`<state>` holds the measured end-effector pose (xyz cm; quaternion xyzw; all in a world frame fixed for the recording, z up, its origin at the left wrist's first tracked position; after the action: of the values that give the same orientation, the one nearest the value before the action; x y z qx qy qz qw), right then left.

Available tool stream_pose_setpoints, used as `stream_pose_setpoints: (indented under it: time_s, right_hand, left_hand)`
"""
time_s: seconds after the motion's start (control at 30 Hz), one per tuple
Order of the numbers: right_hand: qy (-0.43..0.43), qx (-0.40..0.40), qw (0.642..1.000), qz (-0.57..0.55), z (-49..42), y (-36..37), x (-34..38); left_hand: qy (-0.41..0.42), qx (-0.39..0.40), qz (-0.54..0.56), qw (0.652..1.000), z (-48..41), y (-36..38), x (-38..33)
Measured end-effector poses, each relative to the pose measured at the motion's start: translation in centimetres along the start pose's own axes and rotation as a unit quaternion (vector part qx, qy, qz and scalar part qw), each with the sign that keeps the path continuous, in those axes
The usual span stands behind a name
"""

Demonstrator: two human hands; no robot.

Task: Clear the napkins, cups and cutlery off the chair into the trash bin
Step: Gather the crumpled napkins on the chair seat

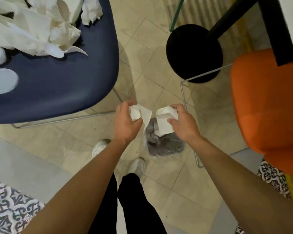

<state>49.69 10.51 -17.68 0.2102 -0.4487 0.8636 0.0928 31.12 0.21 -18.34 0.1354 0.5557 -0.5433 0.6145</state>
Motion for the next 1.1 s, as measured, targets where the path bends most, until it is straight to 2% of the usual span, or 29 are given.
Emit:
stream_pose_setpoints:
  time_s: [0.3, 0.47, 0.63, 0.8, 0.9, 1.1]
  right_hand:
    - [0.086, 0.039, 0.996, 0.005, -1.0, 4.9, -9.0]
    - [0.102, 0.057, 0.993, -0.004, -1.7, 7.9, -12.1]
    - [0.122, 0.062, 0.991, 0.014, -4.0, 11.9, -15.6]
    - [0.148, 0.078, 0.985, 0.035, -5.9, 15.9, -19.1]
    - [0.146, 0.084, 0.985, 0.029, -7.3, 17.8, -20.7]
    - [0.139, 0.083, 0.987, 0.008, -9.9, 20.3, -22.4]
  left_hand:
    - [-0.013, 0.084, -0.049, 0.995, 0.9, 9.9, 4.1]
    - [-0.004, 0.144, -0.11, 0.983, 1.1, 14.2, 5.6]
    - [0.044, 0.225, -0.213, 0.95, 0.1, 20.6, 8.4]
    - [0.071, 0.264, -0.325, 0.906, -1.0, 25.8, 12.0]
    - [0.056, 0.276, -0.37, 0.885, -1.9, 28.1, 14.2]
    - [0.039, 0.29, -0.397, 0.87, -5.2, 30.6, 15.8]
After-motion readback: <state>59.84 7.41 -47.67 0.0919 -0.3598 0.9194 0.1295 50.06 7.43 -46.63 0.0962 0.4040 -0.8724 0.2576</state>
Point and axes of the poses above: each hand's wrist, its own z-axis away from the middle knuckle, its own y-axis out of the palm, x = y × z, the point moved 10 cm from there along -z, towards the middle knuckle
